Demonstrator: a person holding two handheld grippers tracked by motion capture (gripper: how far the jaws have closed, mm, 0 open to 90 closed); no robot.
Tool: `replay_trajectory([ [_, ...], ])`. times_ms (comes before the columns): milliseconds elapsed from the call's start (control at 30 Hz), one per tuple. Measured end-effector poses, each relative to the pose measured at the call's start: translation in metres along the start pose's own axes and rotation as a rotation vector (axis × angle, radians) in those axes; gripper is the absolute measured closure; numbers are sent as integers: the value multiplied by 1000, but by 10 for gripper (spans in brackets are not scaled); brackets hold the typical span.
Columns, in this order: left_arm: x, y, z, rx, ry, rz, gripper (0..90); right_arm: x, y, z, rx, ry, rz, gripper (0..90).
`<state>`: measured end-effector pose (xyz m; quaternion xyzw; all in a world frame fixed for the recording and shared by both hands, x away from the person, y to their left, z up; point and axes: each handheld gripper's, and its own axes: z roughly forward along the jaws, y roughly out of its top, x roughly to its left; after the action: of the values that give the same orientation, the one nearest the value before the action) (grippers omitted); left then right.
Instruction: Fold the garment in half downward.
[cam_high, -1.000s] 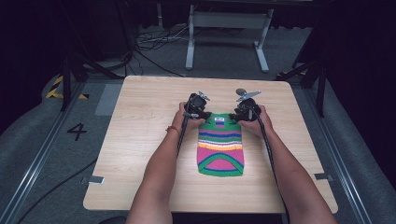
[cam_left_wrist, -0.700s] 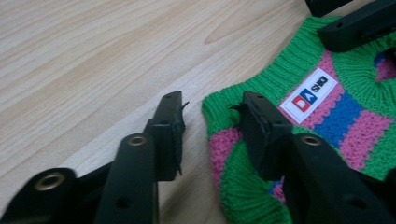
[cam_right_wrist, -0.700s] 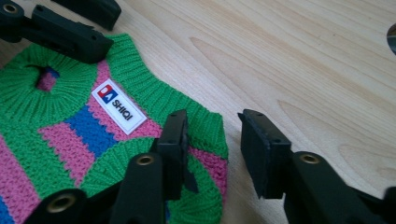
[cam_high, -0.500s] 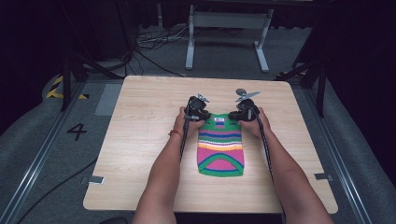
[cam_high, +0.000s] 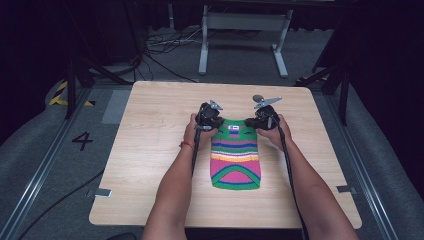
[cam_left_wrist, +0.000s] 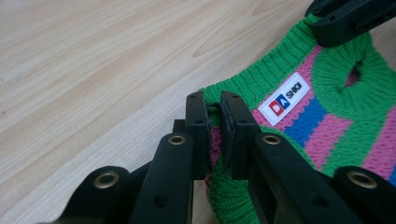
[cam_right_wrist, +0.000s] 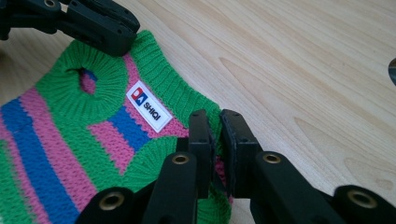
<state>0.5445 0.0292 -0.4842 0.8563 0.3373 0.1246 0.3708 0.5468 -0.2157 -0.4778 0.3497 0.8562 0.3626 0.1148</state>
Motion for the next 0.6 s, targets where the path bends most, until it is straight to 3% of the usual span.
replay_trajectory([
  [333, -16, 8, -31, -11, -12, 113, 824, 10, -2, -27, -63, 34, -53, 831],
  [600, -33, 5, -52, -30, -37, 195, 824, 23, -8, -49, -103, 63, -96, 824],
])
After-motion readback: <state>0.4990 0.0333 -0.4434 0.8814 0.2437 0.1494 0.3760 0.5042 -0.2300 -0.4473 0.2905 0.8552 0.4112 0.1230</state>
